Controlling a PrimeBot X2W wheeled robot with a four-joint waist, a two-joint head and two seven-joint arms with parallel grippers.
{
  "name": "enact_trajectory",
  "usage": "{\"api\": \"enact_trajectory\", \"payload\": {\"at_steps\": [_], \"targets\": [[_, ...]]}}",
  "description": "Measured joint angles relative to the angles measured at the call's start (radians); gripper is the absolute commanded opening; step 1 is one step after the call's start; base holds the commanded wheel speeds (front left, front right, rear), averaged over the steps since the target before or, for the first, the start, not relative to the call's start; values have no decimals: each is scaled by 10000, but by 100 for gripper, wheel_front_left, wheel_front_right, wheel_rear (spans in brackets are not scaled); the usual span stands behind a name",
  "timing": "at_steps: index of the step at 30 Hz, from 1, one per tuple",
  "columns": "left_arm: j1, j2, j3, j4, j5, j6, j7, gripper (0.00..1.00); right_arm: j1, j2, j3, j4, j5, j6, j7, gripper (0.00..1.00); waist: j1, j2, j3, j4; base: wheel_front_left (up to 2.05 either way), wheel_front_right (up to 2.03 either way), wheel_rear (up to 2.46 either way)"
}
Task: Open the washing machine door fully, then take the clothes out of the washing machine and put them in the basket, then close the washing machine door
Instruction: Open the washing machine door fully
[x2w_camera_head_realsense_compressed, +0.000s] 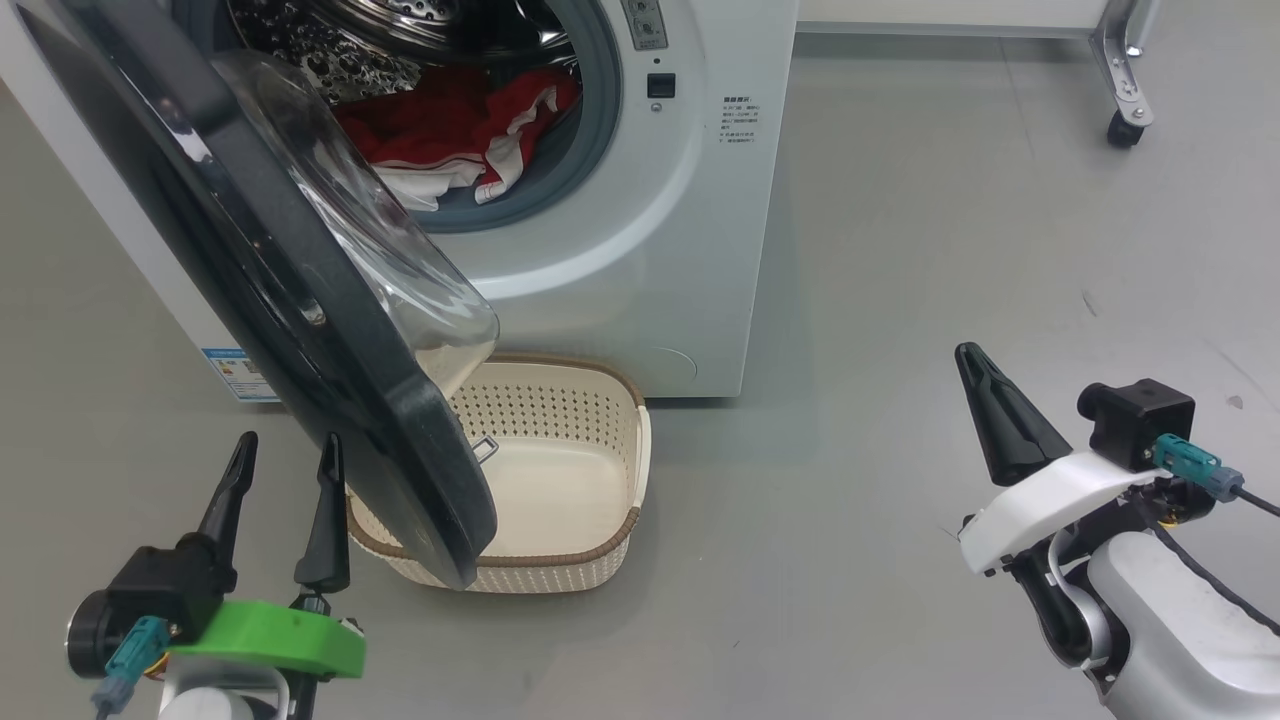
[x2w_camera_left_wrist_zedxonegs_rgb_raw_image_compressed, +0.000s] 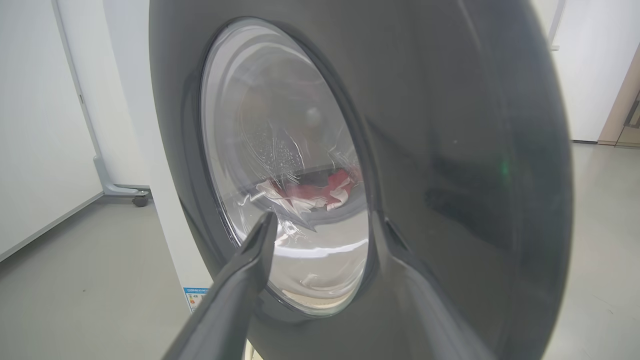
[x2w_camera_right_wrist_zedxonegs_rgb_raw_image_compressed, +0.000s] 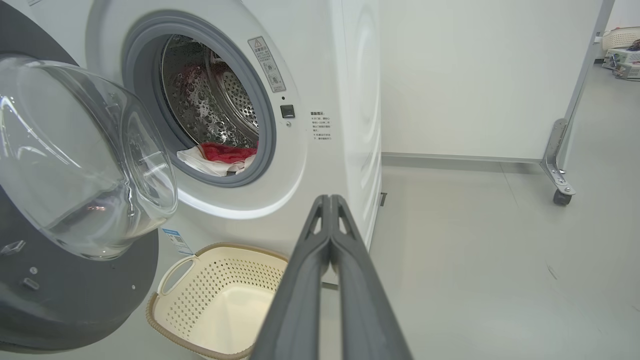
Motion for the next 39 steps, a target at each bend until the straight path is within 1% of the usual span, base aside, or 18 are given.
{"api": "enact_trajectory", "payload": {"at_steps": [1,3,9,12,13,16,24,32,36,39], "targets": [[0,2,23,-2,0,0,0,100,71,4,-54,-17,-69,-84,0,0,0,0,-1,-1,0,0,0],[1,0,69,-10,0,0,0,100,222,4,-215,-107,-234,-109,0,0,0,0,-2,-3,0,0,0],[7,-2,115,-48,0,0,0,100,767,69,-750,-408,-550,-343,2,0,0,0,18,-8,0,0,0],[17,-2,134,-65,0,0,0,100,1026,274,-1503,-817,-826,-431,4,0,0,1,43,-9,0,0,0],[21,-2,146,-73,0,0,0,100,1034,309,-1733,-959,-1005,-470,4,100,0,0,54,-10,0,0,0],[73,-4,157,-82,0,0,0,100,1270,412,-2328,-1329,-1406,-506,4,100,0,0,91,-7,0,0,0],[138,-12,119,-81,0,0,0,100,2195,809,-3066,-1827,-1969,-514,4,100,0,0,126,65,0,0,0],[152,-17,94,-81,0,0,0,100,2810,949,-3283,-2054,-2644,-520,4,100,0,0,191,140,0,0,0],[153,-23,84,-77,0,0,0,100,2858,1147,-3463,-2255,-2851,-520,4,100,0,0,216,164,0,0,0],[153,-25,77,-73,0,0,0,100,2945,1177,-3532,-2336,-3033,-520,4,100,0,0,224,174,0,0,0]]}}
